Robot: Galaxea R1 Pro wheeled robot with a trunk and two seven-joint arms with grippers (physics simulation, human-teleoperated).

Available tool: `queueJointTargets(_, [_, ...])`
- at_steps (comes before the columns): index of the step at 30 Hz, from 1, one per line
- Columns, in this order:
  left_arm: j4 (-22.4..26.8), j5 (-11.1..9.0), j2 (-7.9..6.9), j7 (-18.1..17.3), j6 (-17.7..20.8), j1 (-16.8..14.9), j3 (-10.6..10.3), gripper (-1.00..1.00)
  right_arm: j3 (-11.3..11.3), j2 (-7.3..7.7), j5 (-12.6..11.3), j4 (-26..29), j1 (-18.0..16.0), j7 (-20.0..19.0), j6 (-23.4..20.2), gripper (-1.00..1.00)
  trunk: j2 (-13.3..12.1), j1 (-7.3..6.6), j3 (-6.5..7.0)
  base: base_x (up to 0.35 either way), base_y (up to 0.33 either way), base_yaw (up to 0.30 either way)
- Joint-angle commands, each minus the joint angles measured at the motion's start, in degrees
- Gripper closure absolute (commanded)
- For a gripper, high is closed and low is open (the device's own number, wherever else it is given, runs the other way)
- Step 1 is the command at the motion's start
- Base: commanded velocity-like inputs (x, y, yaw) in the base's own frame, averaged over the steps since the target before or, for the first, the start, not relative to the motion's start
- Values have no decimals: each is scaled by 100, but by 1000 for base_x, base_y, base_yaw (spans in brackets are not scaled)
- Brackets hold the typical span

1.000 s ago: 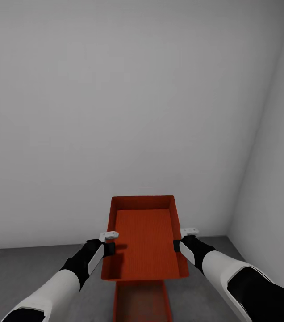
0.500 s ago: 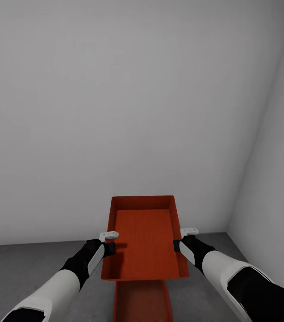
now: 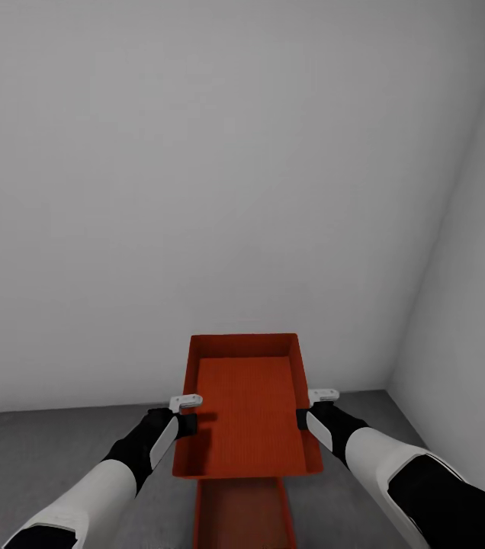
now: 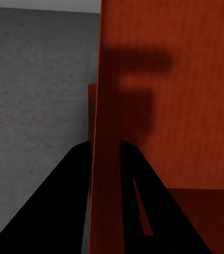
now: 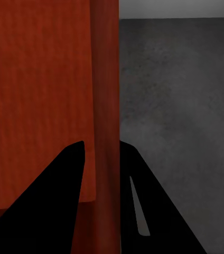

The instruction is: Move the two storage containers from the living room to the garage. In the garage, place one container on the floor and stack the other container on top of it (either order is fine).

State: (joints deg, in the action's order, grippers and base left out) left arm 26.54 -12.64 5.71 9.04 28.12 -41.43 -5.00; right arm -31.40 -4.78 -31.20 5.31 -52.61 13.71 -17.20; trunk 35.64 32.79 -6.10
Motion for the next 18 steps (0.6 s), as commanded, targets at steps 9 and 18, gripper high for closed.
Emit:
queueJointTargets(9, [15,86,-9,80,45,-5,12,100,-21,8,35,12,-4,46,-38,100,10,2,-65,0,0,0])
queueJointTargets(18, [14,86,-9,80,45,-5,11,100,-15,4,-34,14,-4,44,-38,100,10,2,-67,0,0,0])
